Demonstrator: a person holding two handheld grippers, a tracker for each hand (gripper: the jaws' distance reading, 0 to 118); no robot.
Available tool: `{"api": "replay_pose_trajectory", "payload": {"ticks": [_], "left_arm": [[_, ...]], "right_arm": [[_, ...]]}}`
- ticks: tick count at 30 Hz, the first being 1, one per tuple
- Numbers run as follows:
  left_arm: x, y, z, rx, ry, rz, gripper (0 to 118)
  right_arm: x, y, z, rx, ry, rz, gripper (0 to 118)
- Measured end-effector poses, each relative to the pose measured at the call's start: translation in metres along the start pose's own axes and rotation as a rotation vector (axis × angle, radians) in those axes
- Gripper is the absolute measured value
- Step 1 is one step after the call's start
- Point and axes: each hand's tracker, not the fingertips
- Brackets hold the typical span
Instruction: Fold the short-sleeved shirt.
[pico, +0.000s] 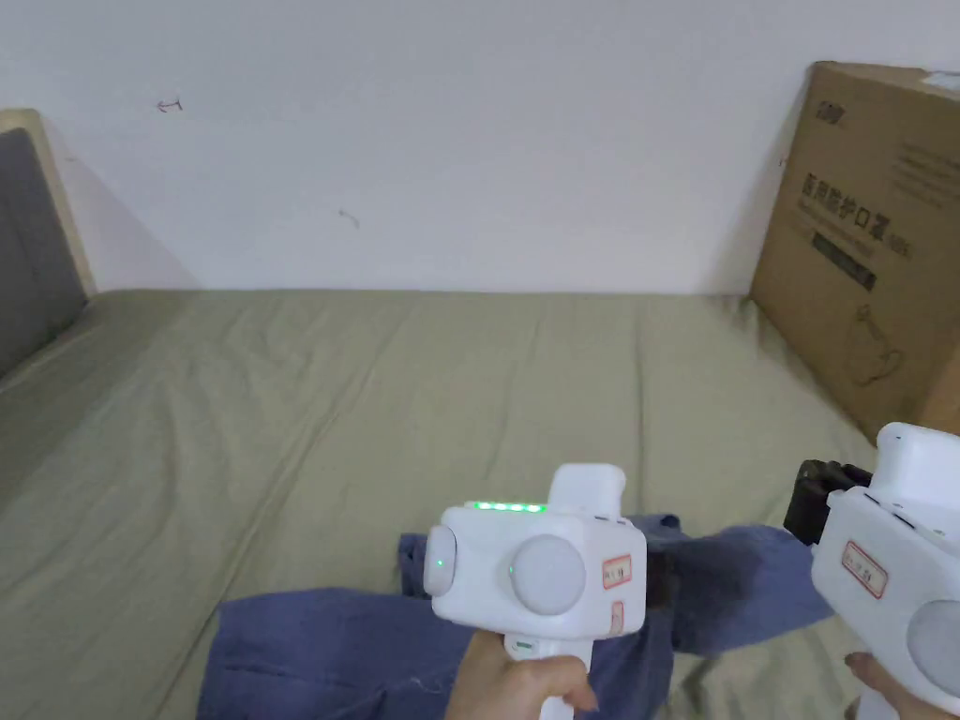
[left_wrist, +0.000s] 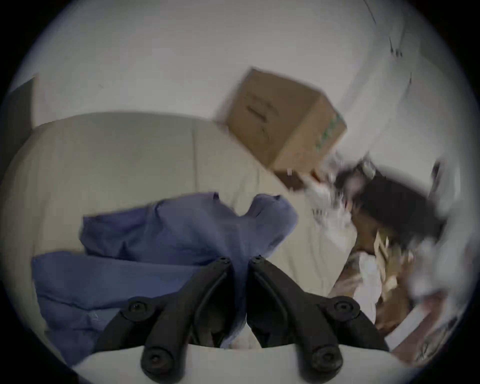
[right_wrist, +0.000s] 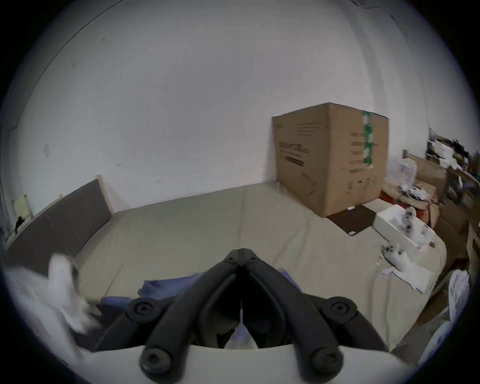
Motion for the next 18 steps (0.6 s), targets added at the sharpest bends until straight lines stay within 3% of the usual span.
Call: {"api": "replay_pose_trajectory", "payload": {"ticks": [5, 11, 12, 13, 14, 15, 16, 17, 18], "left_arm": [[0.008, -0.081, -0.083, -0.307, 0.067, -0.029, 6], [0.000, -0.104, -0.092, -0.323, 0.102, -0.023, 7], [-0.001, -0.101, -0.091, -0.325, 0.094, 0.004, 15], [-0.002, -0.099, -0.090, -0.330, 0.089, -0.001, 39], [-0.002, -0.098, -0.087, -0.331, 0.086, -0.002, 39], [-0.004, -0.094, -0.084, -0.329, 0.089, -0.016, 48], [-0.003, -0.091, -0.079, -0.328, 0.098, -0.034, 68], [-0.003, -0.088, -0.073, -0.328, 0.098, -0.049, 98], [-0.006, -0.083, -0.063, -0.297, 0.075, -0.061, 114]], "right_arm": [[0.027, -0.018, -0.001, -0.050, -0.053, -0.030, 0], [0.029, -0.040, -0.010, -0.122, -0.056, -0.018, 0], [0.028, -0.042, -0.011, -0.130, -0.052, -0.019, 0], [0.026, -0.044, -0.014, -0.139, -0.046, -0.021, 0], [0.023, -0.045, -0.016, -0.147, -0.040, -0.021, 0], [0.021, -0.046, -0.017, -0.151, -0.035, -0.019, 0], [0.017, -0.047, -0.018, -0.156, -0.027, -0.013, 0], [0.014, -0.047, -0.019, -0.160, -0.017, -0.005, 0], [0.010, -0.047, -0.020, -0.161, -0.011, 0.002, 0]]}}
